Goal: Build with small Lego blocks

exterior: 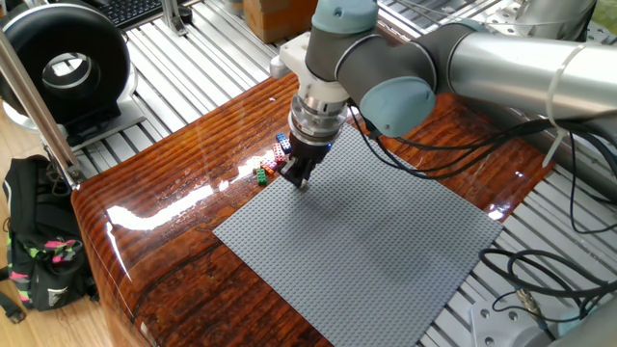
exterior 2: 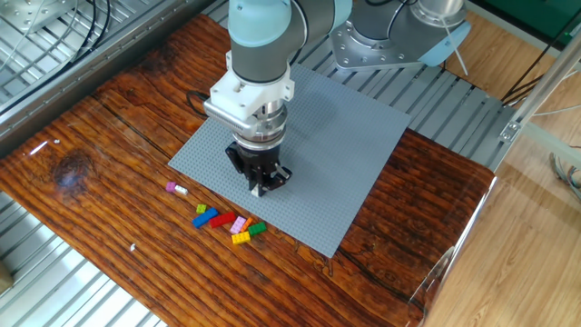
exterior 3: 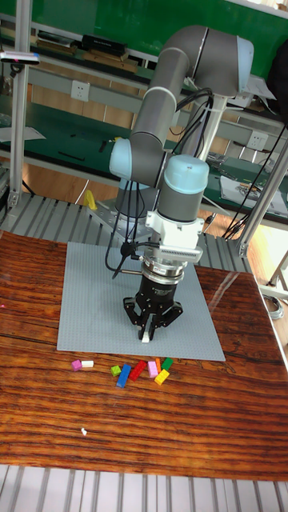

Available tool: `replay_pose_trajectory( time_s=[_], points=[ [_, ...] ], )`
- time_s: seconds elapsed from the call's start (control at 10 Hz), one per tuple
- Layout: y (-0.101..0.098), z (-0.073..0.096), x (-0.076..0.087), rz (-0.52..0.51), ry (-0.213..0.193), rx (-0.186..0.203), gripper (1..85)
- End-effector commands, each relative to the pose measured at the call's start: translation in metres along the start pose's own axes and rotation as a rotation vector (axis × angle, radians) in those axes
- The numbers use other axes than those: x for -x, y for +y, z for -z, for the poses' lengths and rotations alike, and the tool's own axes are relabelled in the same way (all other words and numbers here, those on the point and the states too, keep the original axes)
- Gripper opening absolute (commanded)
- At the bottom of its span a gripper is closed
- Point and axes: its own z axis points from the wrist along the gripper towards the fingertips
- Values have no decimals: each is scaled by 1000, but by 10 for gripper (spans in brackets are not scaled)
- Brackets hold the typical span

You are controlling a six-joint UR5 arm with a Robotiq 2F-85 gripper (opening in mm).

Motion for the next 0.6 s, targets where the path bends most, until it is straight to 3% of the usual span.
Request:
replay_pose_trajectory(
  time_s=[0.0,0.5],
  points=[
    [1,0,1,-7,1,9,17],
    [-1,0,4,-10,-9,0,17]
  ],
)
